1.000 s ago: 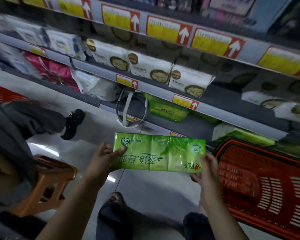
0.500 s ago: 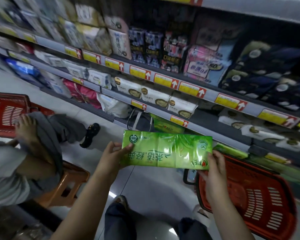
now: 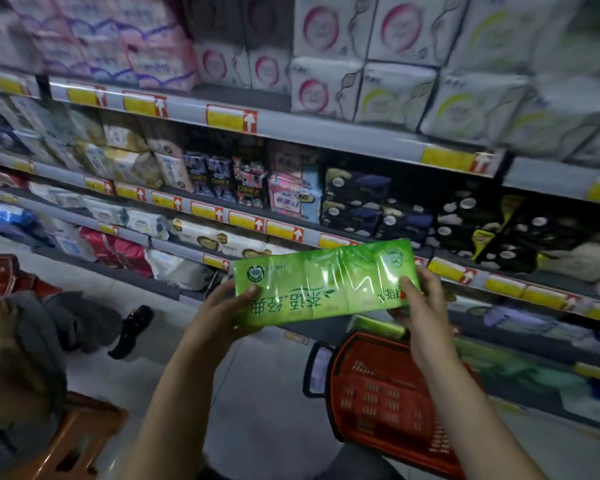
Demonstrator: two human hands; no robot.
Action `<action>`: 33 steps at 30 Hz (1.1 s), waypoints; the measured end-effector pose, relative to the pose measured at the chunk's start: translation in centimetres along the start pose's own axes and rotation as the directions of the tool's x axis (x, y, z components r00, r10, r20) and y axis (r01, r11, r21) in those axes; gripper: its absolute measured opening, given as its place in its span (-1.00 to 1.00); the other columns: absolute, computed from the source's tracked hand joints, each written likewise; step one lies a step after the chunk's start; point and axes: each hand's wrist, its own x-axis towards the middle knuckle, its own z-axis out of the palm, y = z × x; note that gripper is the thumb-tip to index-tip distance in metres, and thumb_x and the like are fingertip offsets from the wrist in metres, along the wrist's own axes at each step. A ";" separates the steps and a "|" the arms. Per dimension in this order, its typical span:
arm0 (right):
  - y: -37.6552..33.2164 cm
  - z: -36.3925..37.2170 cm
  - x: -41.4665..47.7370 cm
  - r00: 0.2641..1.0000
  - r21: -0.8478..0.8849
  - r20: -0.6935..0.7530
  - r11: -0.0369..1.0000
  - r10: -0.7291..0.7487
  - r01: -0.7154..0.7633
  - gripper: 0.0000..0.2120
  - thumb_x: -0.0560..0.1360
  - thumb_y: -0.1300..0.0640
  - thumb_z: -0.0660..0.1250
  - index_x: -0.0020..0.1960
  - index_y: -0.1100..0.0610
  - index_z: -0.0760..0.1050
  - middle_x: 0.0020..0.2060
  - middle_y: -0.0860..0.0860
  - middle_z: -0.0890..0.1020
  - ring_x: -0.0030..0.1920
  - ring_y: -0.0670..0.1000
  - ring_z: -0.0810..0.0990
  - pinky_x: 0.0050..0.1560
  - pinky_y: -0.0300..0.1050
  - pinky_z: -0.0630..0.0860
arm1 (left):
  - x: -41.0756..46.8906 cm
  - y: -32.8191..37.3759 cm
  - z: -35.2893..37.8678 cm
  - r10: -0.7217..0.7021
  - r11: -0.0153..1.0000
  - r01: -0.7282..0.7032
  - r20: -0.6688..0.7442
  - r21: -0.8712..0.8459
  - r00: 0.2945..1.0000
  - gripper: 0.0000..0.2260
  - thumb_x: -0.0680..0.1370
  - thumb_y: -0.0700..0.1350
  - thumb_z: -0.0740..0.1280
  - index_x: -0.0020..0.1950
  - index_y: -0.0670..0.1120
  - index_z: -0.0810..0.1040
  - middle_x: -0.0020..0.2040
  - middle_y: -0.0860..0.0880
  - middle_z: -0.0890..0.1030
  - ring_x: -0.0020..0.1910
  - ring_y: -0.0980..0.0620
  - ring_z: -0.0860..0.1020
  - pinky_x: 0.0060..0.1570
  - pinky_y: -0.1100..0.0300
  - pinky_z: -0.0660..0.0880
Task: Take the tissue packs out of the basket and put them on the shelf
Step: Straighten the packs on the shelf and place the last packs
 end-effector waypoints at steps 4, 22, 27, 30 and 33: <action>-3.2 -3.4 1.1 0.996 -0.001 0.034 0.997 -0.083 0.083 -0.80 0.55 0.03 0.30 0.04 -0.29 0.43 0.19 -0.03 0.50 0.16 0.11 0.53 0.10 0.19 0.52 | -0.6 0.1 3.5 0.004 1.000 -0.004 0.081 0.001 0.997 -0.70 0.38 -0.08 0.38 0.10 -0.09 0.59 0.06 -0.16 0.64 0.00 -0.17 0.62 -0.06 -0.03 0.60; -12.0 -13.1 -4.4 0.944 0.245 -0.284 0.939 -0.168 0.241 -0.71 0.50 0.19 0.35 0.22 0.09 0.46 0.05 0.00 0.60 -0.17 -0.20 0.64 -0.26 -0.23 0.58 | -3.2 6.5 13.7 0.058 0.991 -0.100 0.407 0.084 0.912 -0.53 0.34 0.01 0.49 0.23 0.02 0.51 0.22 -0.20 0.59 0.19 -0.27 0.55 0.25 -0.32 0.38; -12.5 -14.9 -4.8 0.939 0.342 -0.315 0.906 -0.138 0.248 -0.67 0.48 0.11 0.37 0.22 -0.09 0.46 0.24 0.01 0.53 0.04 0.06 0.54 -0.24 -0.14 0.55 | -4.1 6.5 16.4 0.031 0.998 -0.050 0.406 0.034 0.914 -0.53 0.44 -0.01 0.37 0.34 0.05 0.39 0.28 -0.11 0.55 0.09 -0.15 0.57 0.14 -0.14 0.42; -12.8 -16.1 -4.7 0.946 0.443 -0.280 0.853 -0.163 0.278 -0.52 0.34 -0.08 0.49 0.19 -0.29 0.41 0.35 -0.02 0.41 0.01 0.10 0.48 -0.29 -0.14 0.58 | -4.3 5.8 18.1 -0.030 0.999 0.042 0.368 -0.024 0.929 -0.47 0.54 0.00 0.25 0.49 0.03 0.21 0.33 -0.10 0.49 0.07 -0.14 0.55 0.03 -0.10 0.43; -12.6 -17.0 -4.5 0.968 0.506 -0.178 0.827 -0.175 0.243 -0.17 0.04 -0.29 0.58 0.26 -0.27 0.34 0.26 -0.12 0.47 0.10 -0.09 0.59 -0.02 0.01 0.62 | -5.5 5.2 21.1 -0.065 0.994 0.095 0.400 -0.056 0.914 -0.58 0.50 0.01 0.31 0.34 -0.03 0.37 0.14 -0.14 0.59 0.04 -0.15 0.57 -0.11 -0.03 0.47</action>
